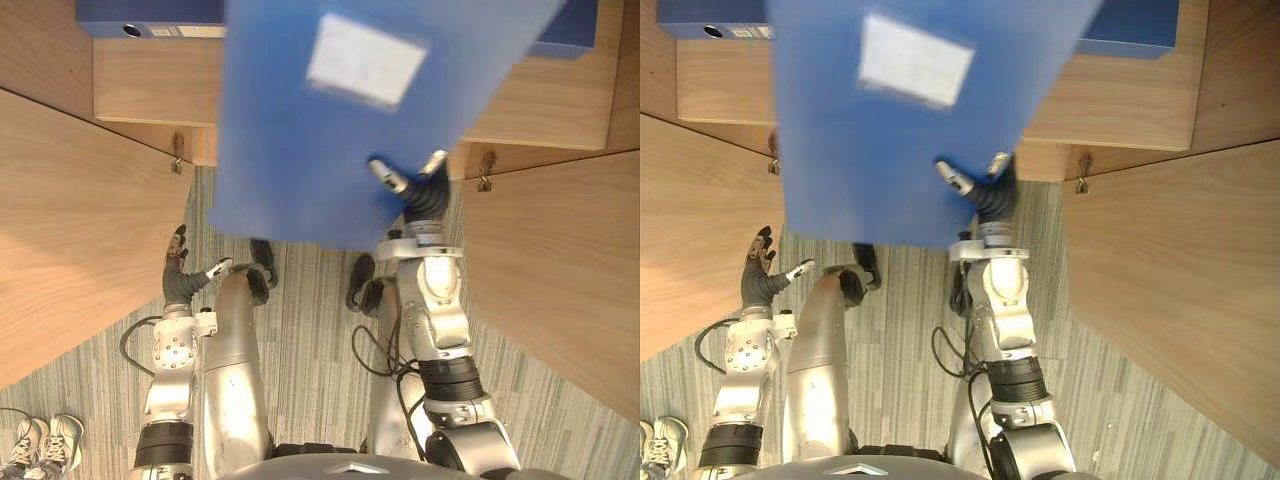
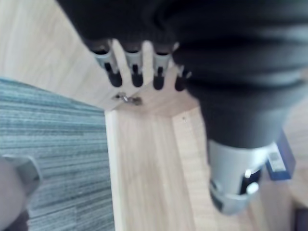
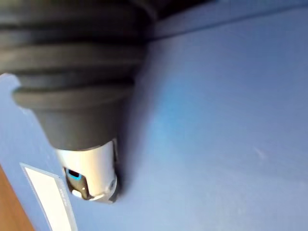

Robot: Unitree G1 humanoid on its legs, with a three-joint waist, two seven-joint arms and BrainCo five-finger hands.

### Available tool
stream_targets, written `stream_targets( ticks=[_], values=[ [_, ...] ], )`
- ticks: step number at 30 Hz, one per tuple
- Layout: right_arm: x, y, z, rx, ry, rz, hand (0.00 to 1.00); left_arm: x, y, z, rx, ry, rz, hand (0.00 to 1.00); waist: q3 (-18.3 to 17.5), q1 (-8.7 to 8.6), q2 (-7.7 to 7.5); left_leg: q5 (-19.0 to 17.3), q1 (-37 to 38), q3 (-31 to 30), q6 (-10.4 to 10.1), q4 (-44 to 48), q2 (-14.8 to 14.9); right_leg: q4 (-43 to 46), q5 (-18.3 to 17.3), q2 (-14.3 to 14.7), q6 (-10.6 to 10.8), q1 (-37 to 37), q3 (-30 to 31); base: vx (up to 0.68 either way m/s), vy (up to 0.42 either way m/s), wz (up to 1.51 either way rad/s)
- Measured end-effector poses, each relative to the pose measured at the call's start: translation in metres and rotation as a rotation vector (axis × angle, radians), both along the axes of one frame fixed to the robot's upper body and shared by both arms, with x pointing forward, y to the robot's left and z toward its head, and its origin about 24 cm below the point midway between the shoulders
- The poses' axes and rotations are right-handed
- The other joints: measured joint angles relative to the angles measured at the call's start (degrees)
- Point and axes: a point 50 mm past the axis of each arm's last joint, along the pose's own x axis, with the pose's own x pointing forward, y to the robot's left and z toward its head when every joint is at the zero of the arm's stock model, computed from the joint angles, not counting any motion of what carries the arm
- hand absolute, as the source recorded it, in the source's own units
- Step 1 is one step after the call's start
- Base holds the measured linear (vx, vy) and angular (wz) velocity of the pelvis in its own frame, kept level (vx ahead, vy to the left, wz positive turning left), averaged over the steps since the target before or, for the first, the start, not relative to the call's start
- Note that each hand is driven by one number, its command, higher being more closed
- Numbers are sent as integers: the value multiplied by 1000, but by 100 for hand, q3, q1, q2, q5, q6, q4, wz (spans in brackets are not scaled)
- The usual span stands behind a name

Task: Walk over to the cabinet, pick up the folder, carry it to the office cabinet, place the folder inside the office cabinet, then close the office cabinet door

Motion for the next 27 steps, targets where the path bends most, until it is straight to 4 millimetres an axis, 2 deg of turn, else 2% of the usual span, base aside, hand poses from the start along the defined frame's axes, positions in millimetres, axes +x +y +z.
stream_targets(
  ticks=[5,10,17,20,21,27],
  values=[
    [16,-32,5,228,29,-91,100,15,-5,19,-27,-76,-17,0,0,-20,0,-11,-160,-46,-4,93,67,53,-20,38,-30,-120,-43,31,-49,-3],
    [24,-46,24,461,-17,-79,100,22,-7,31,-41,-113,-13,0,0,-24,0,-46,-432,-149,-38,198,105,125,-40,78,-58,-335,-97,12,-38,-2],
    [42,-50,51,676,-46,-45,100,24,-6,28,-81,-100,21,0,-1,-8,-1,-36,-589,-188,-51,205,133,162,-44,94,-76,-481,-146,-2,-27,0],
    [46,-52,64,777,-67,-16,100,26,-11,26,-104,-90,15,0,-1,7,-2,-5,-749,-264,-71,210,131,169,-48,98,-94,-590,-211,6,-18,4],
    [48,-51,72,807,-75,4,100,26,-13,24,-117,-83,19,0,-1,7,-2,42,-810,-269,-18,210,130,181,-48,97,-95,-648,-214,0,0,0],
    [52,-48,95,905,-92,52,100,27,-25,21,-135,-68,1,0,-2,33,-4,96,-853,-311,-44,145,116,178,-67,79,-120,-669,-282,15,-15,5]
  ],
)
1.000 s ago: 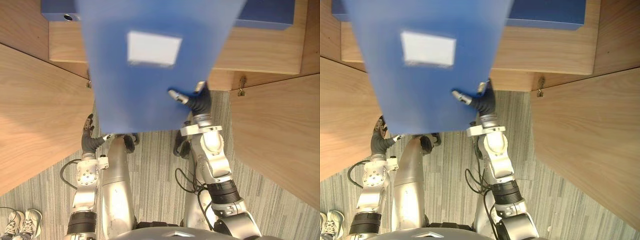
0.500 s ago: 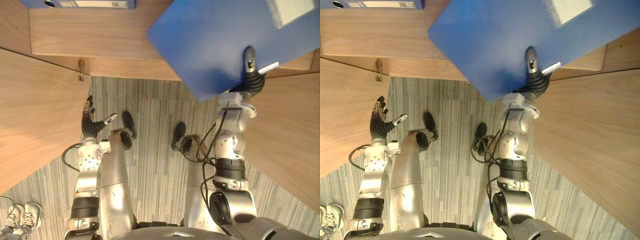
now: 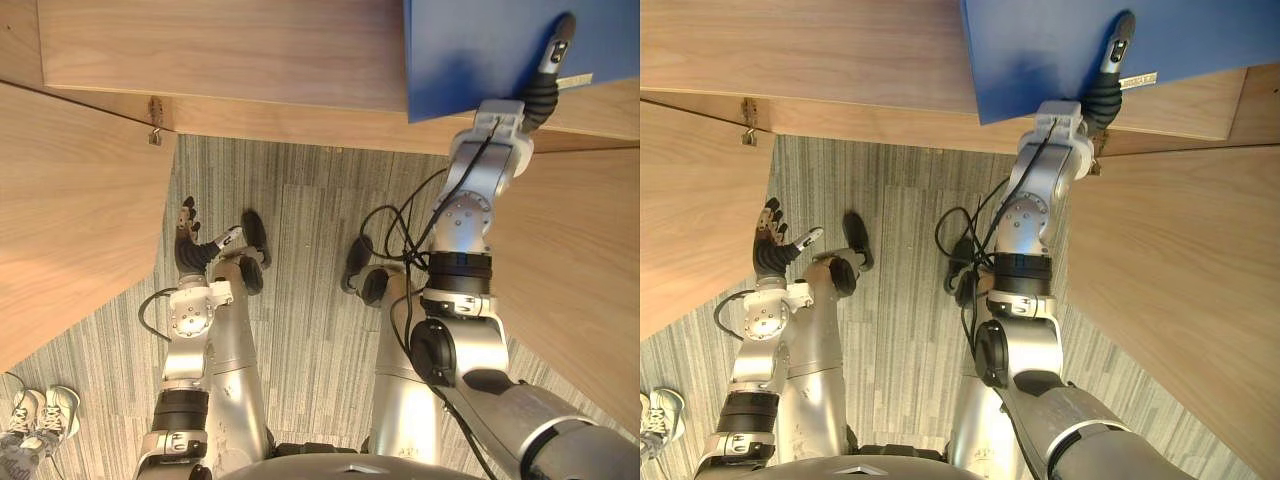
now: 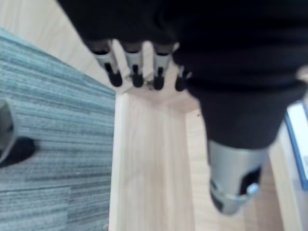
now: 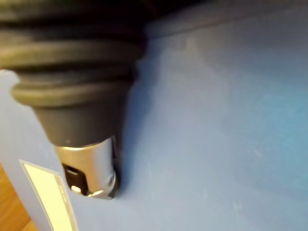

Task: Walk over to the cabinet, pick up the folder, carry it to the office cabinet, place the folder inside the office cabinet, then close the office cabinet door

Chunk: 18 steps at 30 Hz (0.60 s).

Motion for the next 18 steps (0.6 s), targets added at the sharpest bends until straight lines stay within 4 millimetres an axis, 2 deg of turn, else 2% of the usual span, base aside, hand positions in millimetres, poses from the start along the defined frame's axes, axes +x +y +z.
stream_targets(
  ticks=[5,6,18],
  values=[
    [0,-11,14,40,-20,-29,100,0,-6,-1,-2,3,-17,0,-6,-10,-7,170,1,-59,-45,-259,-130,-66,-1,-86,-26,-1,-109,5,-18,16],
    [0,-13,20,47,-24,-28,0,0,-6,-1,-2,3,-17,0,-8,-7,-9,215,-7,-75,-51,-319,-133,-100,12,-87,-49,0,-147,3,-19,10],
    [-12,-32,58,37,-128,-68,0,1,-11,-6,1,24,-38,0,-18,-15,-21,459,-60,-221,-110,-665,-206,-255,37,-106,-121,-1,-366,9,-11,7]
  ],
)
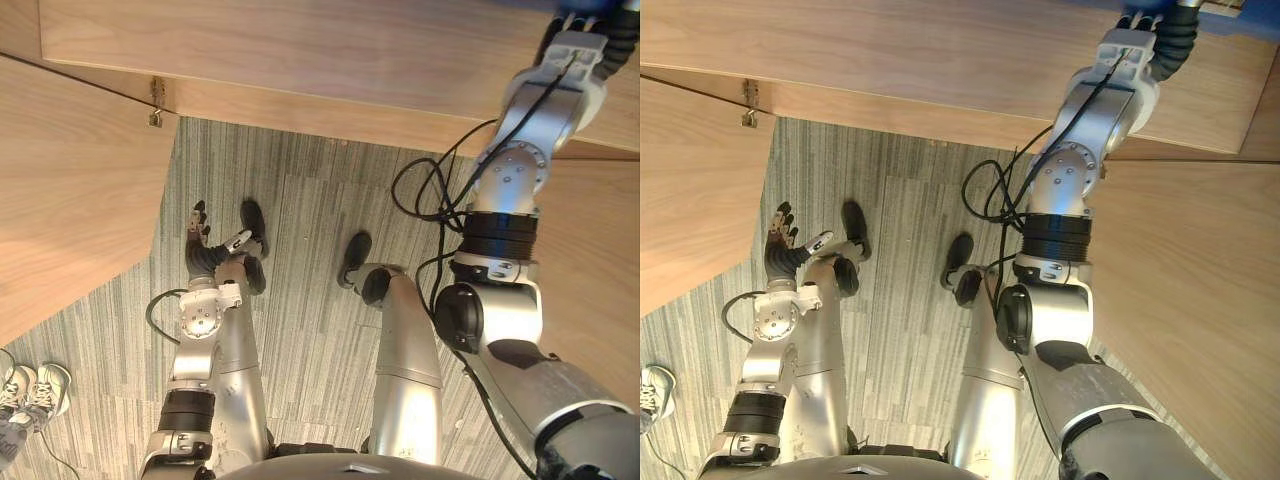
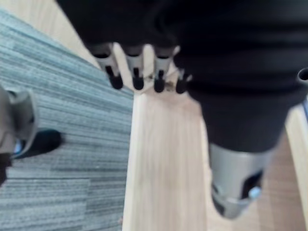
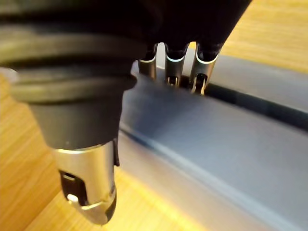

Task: Walk over to the cabinet, pick up the folder, carry it to the office cabinet, place the folder inside the office cabinet, then close the office cabinet door

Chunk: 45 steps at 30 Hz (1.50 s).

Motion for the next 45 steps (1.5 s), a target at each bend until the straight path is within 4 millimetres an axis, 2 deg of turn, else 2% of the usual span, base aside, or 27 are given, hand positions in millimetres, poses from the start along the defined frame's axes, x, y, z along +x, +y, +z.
stream_targets(
  ticks=[8,14,18,23,25,28,29,34,41,45],
  values=[
    [-3,-10,8,-50,-19,-44,0,-1,-1,-2,5,6,-7,0,-2,-1,-4,105,5,-23,-22,-126,-20,-47,23,-11,-36,0,-59,1,-2,3],
    [-3,-8,10,-85,-24,-45,0,-1,0,2,13,-10,-8,0,-3,-12,-4,221,43,-10,-25,-296,-22,-154,87,-5,-82,10,-99,0,0,0],
    [-1,-2,12,-246,-3,-63,0,-2,1,5,18,-21,-12,0,-9,-53,-16,229,92,17,-25,-328,20,-217,139,43,-91,45,-84,-16,-8,-6],
    [-2,-7,5,-582,74,-186,0,-2,1,5,40,-19,-43,0,-9,-128,-16,305,104,70,31,-475,44,-442,294,90,-66,65,-86,-15,17,-8],
    [-2,-9,-2,-742,112,-232,0,-1,6,5,75,-14,-54,0,-9,-161,-16,310,136,70,38,-503,76,-559,360,136,-51,133,-98,-11,20,-10],
    [-1,-11,-12,-868,155,-251,0,-1,9,4,104,-5,-57,0,-14,-175,-26,307,237,88,40,-528,76,-615,380,138,-37,245,-95,-3,4,-2],
    [0,-13,-17,-908,171,-258,0,0,11,4,114,-3,-59,0,-50,-167,-88,307,269,126,39,-579,76,-646,394,138,-39,242,-74,0,0,0],
    [4,-8,-32,-1035,201,-212,0,8,16,7,145,2,-67,0,-127,-201,-219,343,284,198,87,-663,86,-757,455,148,-35,239,-61,-2,0,-1],
    [4,7,-51,-1196,176,-111,0,13,19,16,185,-24,-90,0,-131,-179,-225,347,290,226,96,-650,86,-801,488,147,-11,253,-43,0,0,0],
    [6,17,-68,-1419,208,-43,0,13,26,19,228,-22,-111,0,-131,-168,-225,354,306,238,106,-702,84,-830,502,147,-11,259,-45,0,0,0]
  ],
)
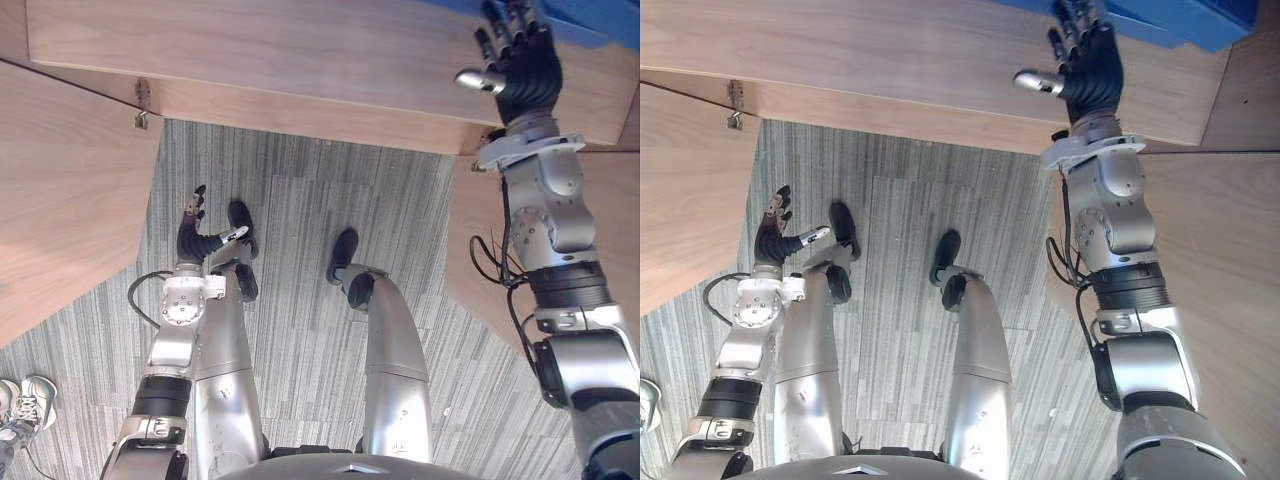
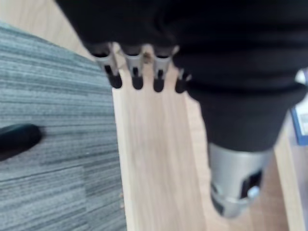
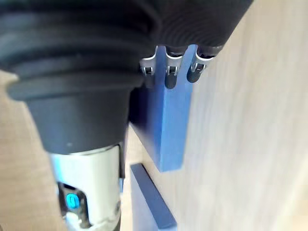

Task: Walk over to the cabinet, pick up the folder, carry it to the office cabinet, place the folder inside the office cabinet, then close the office cabinet door

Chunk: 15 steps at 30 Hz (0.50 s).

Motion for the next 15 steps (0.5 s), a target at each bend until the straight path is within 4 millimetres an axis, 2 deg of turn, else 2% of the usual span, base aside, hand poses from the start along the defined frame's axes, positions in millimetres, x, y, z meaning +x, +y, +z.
stream_targets(
  ticks=[5,9,12,13,15],
  values=[
    [1,5,-9,-199,45,24,0,0,7,5,50,-6,-18,0,0,3,0,9,79,16,11,-51,-6,-58,16,0,8,82,-4,0,0,0],
    [-1,9,-23,-265,98,67,0,-1,11,9,64,-17,-25,0,-61,43,-20,-29,232,71,-14,-196,-16,-182,21,-1,14,205,-19,-2,-7,2],
    [-4,10,-25,-334,115,101,0,-3,14,16,80,-42,-36,0,-77,55,-22,-48,247,129,-14,-188,-11,-230,-10,-9,64,238,-26,0,0,0],
    [-5,10,-26,-342,120,108,100,-3,14,17,83,-44,-40,0,-77,56,-22,-56,271,140,-19,-182,-10,-246,2,-12,43,275,-25,0,0,0],
    [-9,10,-30,-349,124,110,100,-3,13,19,84,-51,-44,0,-78,80,-21,-72,316,146,7,-153,-10,-280,-7,-14,60,346,-31,0,0,0]
  ],
)
